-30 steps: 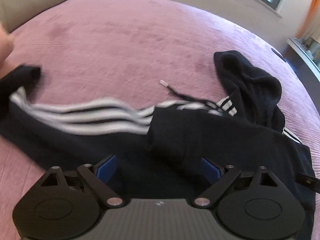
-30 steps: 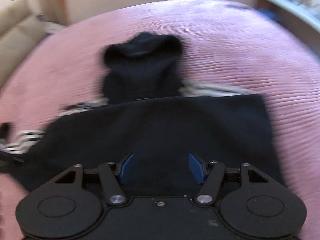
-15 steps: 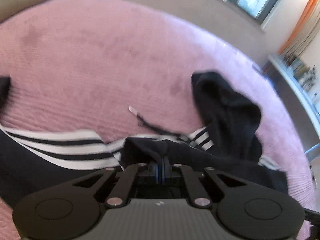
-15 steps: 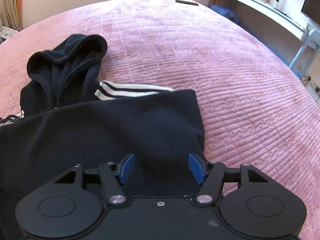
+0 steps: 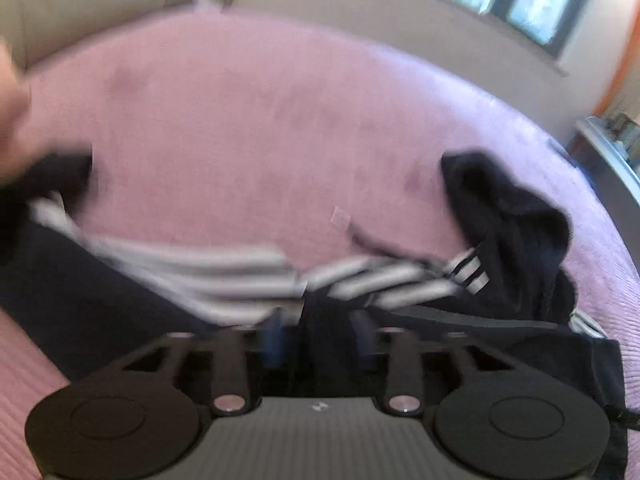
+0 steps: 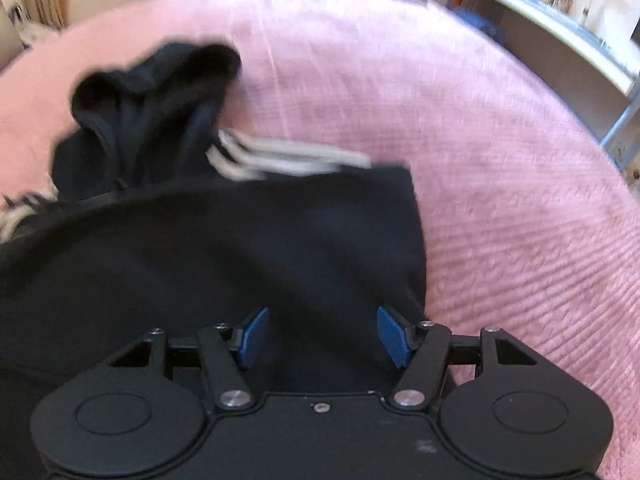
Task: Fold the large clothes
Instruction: 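Move the left gripper to the other striped sleeve cuff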
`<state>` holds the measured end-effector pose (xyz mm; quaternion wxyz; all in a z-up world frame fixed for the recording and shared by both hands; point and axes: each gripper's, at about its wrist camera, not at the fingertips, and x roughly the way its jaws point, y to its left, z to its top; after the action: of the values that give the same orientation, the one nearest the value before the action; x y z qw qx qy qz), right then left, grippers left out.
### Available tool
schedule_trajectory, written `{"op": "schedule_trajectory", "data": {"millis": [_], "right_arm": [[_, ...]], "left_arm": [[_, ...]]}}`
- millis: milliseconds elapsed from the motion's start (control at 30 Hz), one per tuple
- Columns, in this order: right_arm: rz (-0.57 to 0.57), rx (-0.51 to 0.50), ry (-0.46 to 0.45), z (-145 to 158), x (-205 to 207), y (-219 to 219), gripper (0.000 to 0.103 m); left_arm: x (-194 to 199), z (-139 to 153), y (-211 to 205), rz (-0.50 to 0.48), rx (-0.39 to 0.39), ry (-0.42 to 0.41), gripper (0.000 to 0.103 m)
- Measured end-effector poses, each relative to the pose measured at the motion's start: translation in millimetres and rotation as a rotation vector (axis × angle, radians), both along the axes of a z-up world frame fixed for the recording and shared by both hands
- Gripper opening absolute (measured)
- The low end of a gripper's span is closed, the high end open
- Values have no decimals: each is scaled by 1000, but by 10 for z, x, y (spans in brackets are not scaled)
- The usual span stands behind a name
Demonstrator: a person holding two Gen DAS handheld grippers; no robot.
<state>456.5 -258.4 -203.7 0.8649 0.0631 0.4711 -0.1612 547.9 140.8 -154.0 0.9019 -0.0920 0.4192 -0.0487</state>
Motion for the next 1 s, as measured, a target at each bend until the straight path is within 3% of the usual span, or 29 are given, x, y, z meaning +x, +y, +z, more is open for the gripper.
{"op": "schedule_trajectory", "data": {"millis": [67, 133, 233, 267, 300, 367, 467, 533, 600, 667, 767, 933, 1000], "right_arm": [[22, 27, -29, 55, 18, 94, 74], [49, 82, -15, -13, 120, 229, 70], [75, 101, 24, -210, 255, 415, 45], [69, 93, 33, -274, 279, 457, 44], [59, 87, 43, -333, 290, 480, 44], [53, 74, 39, -385, 286, 504, 46], [25, 87, 75, -388, 346, 422, 61], [6, 127, 98, -360, 376, 328, 67], [-1, 151, 107, -320, 362, 260, 69], [-2, 143, 112, -336, 324, 241, 74], [9, 128, 101, -359, 283, 267, 76], [5, 89, 97, -377, 319, 338, 78], [-8, 98, 103, -375, 336, 327, 78]], "left_arm": [[-46, 151, -105, -55, -28, -62, 69], [-13, 86, -311, -175, -78, -27, 62], [119, -326, -612, -247, -50, 103, 36], [162, -481, -655, -241, -39, 146, 25], [193, -641, -675, -237, -33, 178, 23], [168, -737, -635, -215, -51, 142, 19], [175, -661, -487, -170, -111, 172, 16], [103, -454, -381, -149, -85, 133, 16], [22, -236, -194, -126, -53, 77, 27], [-42, -15, 103, -71, -1, 30, 38], [-16, 211, 631, -3, 146, -24, 41], [423, 151, 1238, -9, 464, -4, 49], [648, 41, 1363, -48, 543, 21, 55]]}}
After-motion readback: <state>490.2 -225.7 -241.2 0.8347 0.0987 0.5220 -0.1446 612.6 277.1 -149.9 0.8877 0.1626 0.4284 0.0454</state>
